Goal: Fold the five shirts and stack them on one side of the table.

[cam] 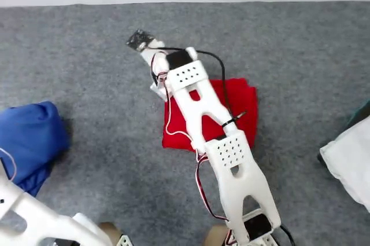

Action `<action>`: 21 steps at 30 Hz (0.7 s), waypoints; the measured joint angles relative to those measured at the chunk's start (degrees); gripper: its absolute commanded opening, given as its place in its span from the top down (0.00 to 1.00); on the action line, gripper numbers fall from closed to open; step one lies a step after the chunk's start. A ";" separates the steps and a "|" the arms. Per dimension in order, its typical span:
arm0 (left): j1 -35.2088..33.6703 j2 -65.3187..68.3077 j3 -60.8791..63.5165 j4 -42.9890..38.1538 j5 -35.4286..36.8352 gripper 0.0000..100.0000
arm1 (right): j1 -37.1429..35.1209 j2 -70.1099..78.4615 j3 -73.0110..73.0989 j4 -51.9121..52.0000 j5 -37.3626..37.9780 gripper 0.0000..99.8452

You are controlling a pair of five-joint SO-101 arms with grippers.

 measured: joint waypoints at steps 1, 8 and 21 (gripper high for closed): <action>0.00 0.00 0.00 0.00 0.00 0.98 | 0.26 0.18 -1.67 1.23 0.00 0.96; 0.00 0.00 0.00 0.00 0.00 0.98 | 5.19 0.35 -9.93 8.35 0.35 0.84; 0.00 0.00 0.00 0.00 0.00 0.98 | 18.73 0.35 -10.99 13.45 0.35 0.82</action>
